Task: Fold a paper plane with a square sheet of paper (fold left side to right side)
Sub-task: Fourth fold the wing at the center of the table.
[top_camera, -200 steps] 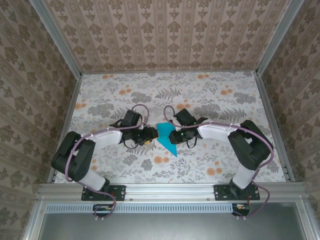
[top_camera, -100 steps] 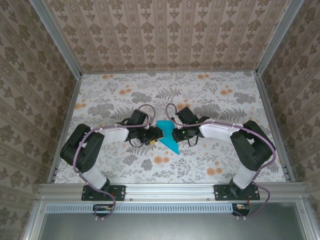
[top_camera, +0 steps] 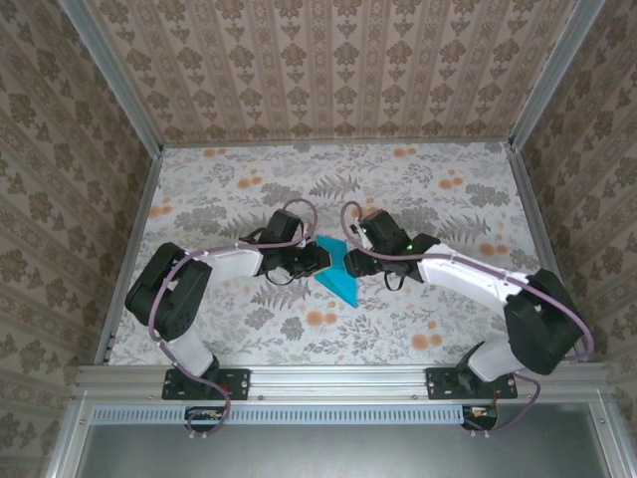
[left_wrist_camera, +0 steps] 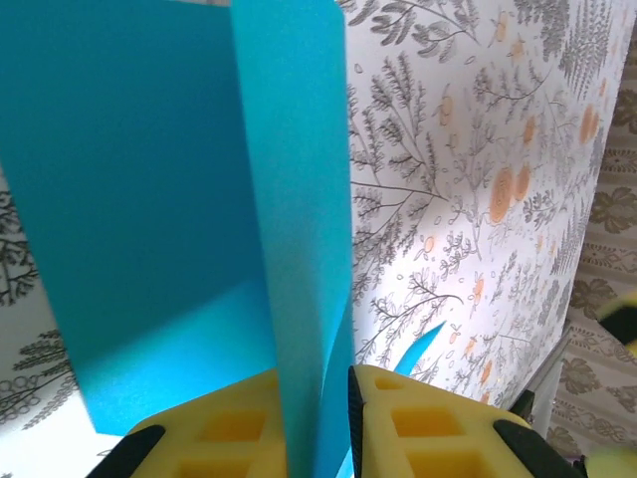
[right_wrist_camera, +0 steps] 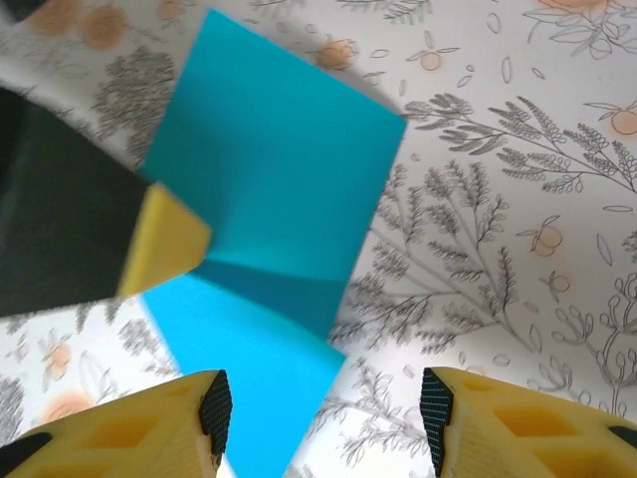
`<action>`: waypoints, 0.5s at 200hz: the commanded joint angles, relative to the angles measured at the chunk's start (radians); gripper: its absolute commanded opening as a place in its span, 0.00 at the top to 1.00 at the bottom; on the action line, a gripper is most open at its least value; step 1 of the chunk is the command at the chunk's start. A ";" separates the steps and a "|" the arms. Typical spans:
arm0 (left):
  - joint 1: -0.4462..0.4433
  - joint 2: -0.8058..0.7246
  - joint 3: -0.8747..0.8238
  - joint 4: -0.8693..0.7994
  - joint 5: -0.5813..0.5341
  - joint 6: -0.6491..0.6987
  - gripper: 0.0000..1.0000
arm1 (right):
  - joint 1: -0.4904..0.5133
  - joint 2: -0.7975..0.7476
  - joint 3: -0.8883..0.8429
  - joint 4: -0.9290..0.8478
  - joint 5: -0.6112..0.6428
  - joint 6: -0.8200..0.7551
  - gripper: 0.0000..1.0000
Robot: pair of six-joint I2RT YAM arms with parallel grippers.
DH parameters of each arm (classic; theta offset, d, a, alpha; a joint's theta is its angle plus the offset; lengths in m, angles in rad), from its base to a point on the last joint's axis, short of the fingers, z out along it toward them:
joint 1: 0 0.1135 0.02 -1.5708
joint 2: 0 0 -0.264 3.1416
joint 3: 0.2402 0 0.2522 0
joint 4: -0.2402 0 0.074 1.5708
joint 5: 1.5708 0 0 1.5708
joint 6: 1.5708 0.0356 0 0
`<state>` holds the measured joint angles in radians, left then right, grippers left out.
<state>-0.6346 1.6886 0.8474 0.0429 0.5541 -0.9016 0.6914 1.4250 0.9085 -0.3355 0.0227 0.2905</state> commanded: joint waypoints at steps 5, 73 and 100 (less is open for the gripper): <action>-0.003 -0.022 0.035 -0.002 0.013 -0.006 0.80 | 0.089 -0.028 -0.101 0.023 0.100 0.030 0.44; -0.003 -0.016 0.073 -0.043 0.009 0.001 0.82 | 0.219 0.102 -0.110 0.141 0.183 0.030 0.46; -0.004 -0.018 0.077 -0.053 0.003 0.000 0.82 | 0.220 0.149 -0.081 0.146 0.189 0.014 0.49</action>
<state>-0.6346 1.6886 0.8928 0.0269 0.5533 -0.9016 0.9062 1.5372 0.7776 -0.2161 0.1616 0.3157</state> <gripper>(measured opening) 0.175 0.527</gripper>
